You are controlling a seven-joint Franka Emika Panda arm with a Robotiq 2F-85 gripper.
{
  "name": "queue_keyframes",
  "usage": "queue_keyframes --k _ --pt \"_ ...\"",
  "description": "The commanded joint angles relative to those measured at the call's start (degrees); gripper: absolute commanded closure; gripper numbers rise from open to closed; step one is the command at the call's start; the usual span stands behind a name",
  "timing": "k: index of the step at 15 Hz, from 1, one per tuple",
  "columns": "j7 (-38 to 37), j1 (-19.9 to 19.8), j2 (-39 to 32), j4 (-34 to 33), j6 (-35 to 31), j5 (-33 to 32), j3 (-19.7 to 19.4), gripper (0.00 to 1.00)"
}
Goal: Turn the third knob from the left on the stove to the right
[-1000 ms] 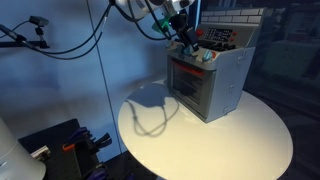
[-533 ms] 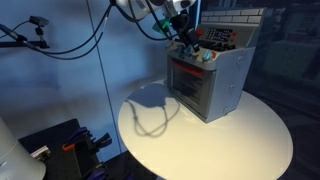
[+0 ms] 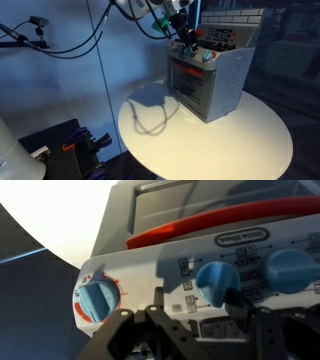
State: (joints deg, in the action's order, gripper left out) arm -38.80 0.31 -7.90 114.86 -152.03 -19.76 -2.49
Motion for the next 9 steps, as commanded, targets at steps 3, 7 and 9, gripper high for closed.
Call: queue_keyframes --k 3,7,9 --pt "1.8 0.7 -0.8 -1.7 1.3 1.2 -1.0 0.41" --pt "1.9 0.9 -0.9 -2.0 1.3 1.4 -1.0 0.67" --pt "1.7 1.1 -0.9 -2.1 1.4 1.3 -1.0 0.69"
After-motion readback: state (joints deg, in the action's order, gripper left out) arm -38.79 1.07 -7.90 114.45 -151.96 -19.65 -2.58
